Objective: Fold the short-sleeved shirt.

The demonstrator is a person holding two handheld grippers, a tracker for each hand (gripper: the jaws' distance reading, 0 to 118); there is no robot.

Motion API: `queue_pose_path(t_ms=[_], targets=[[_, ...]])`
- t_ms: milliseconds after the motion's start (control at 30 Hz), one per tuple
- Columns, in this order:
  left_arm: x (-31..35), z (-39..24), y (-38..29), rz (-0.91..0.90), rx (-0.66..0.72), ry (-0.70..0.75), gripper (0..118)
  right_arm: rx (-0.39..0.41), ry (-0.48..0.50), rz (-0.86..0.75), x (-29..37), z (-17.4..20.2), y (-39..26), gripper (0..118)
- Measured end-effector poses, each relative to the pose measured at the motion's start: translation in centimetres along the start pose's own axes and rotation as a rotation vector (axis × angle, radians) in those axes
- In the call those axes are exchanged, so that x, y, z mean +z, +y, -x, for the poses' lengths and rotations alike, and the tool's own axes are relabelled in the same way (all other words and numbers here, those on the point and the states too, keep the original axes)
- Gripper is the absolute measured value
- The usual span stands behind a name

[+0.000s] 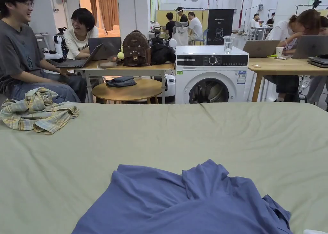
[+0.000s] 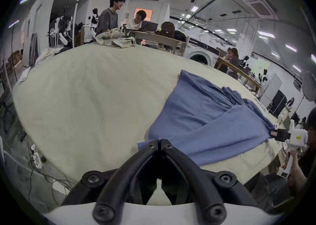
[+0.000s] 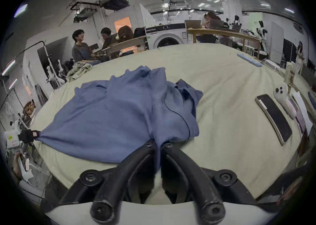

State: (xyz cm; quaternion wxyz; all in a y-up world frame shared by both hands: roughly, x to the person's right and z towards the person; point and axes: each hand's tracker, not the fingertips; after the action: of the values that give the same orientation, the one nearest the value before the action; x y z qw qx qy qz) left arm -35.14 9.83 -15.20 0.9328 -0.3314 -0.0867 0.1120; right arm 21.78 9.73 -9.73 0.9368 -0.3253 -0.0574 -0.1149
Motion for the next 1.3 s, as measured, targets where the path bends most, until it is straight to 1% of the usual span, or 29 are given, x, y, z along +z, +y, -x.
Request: queue_pose_path(t_ms=[33,67,100,133,167,233,300,367,500,533,567,600,633,667,700,733,800,967,1167,1233,1267,1300], targets=[[-0.2,0.0,0.1,0.001,0.003,0.004,1,0.022,-0.021,-0.001,-0.1,0.1,0.0,45],[-0.4,0.2,0.1,0.005,0.007,-0.004,12,0.051,-0.051,-0.019,0.3,0.3,-0.3,53],[-0.2,0.1,-0.1,-0.002,0.004,-0.01,30,0.056,-0.04,-0.038,0.7,0.1,-0.3,53],[0.1,-0.1,-0.1,-0.017,-0.01,-0.003,45,0.062,-0.036,-0.056,1.2,0.0,-0.2,53],[0.5,-0.3,0.2,-0.06,-0.049,0.006,45,0.071,-0.044,-0.089,2.1,0.2,0.0,53],[1.6,-1.2,1.4,-0.154,-0.092,-0.006,46,0.119,-0.066,-0.166,3.4,0.8,1.0,53],[1.8,-2.6,3.4,-0.225,-0.111,-0.002,46,0.166,-0.074,-0.225,3.8,1.8,2.8,53],[1.6,-4.7,6.1,-0.273,-0.114,-0.009,46,0.195,-0.062,-0.276,3.7,3.4,5.0,53],[-0.3,-8.2,9.4,-0.303,-0.132,-0.059,46,0.166,-0.011,-0.299,1.4,5.7,8.4,53],[-1.0,-9.2,9.9,-0.31,-0.148,-0.059,46,0.167,-0.01,-0.296,0.7,6.3,9.0,49],[-1.6,-10.1,10.3,-0.31,-0.158,-0.059,46,0.164,0.0,-0.298,0.2,6.8,9.5,40],[-2.2,-10.8,10.6,-0.299,-0.18,-0.057,42,0.164,0.002,-0.297,-0.3,7.3,9.8,25],[-2.7,-11.2,10.8,-0.277,-0.198,-0.08,23,0.171,0.002,-0.292,-0.8,7.7,10.0,5],[-3.2,-11.8,11.0,-0.268,-0.229,-0.09,3,0.177,-0.004,-0.294,-1.1,8.2,10.0,0],[-3.6,-12.5,10.8,-0.259,-0.256,-0.066,0,0.184,-0.008,-0.296,-1.3,8.6,9.9,0],[-3.7,-13.0,10.6,-0.27,-0.281,-0.022,0,0.185,0.001,-0.294,-1.4,8.7,9.9,0],[-4.0,-13.3,10.3,-0.252,-0.275,-0.06,0,0.179,-0.002,-0.283,-1.7,9.3,9.7,0],[-4.1,-13.5,10.2,-0.235,-0.276,-0.021,0,0.166,-0.008,-0.265,-2.1,9.3,9.6,0],[-2.3,-10.7,10.3,-0.238,-0.192,-0.017,0,0.15,0.006,-0.262,-1.7,8.8,9.6,0],[-1.3,-8.4,9.9,-0.185,-0.141,-0.038,1,0.153,0.017,-0.263,-1.3,8.5,9.3,0],[-0.9,-6.9,9.6,-0.138,-0.106,-0.074,21,0.155,0.02,-0.264,-1.3,8.3,9.2,0],[-0.6,-5.4,9.2,-0.098,-0.06,-0.102,43,0.155,0.022,-0.265,-1.2,8.1,9.0,0]])
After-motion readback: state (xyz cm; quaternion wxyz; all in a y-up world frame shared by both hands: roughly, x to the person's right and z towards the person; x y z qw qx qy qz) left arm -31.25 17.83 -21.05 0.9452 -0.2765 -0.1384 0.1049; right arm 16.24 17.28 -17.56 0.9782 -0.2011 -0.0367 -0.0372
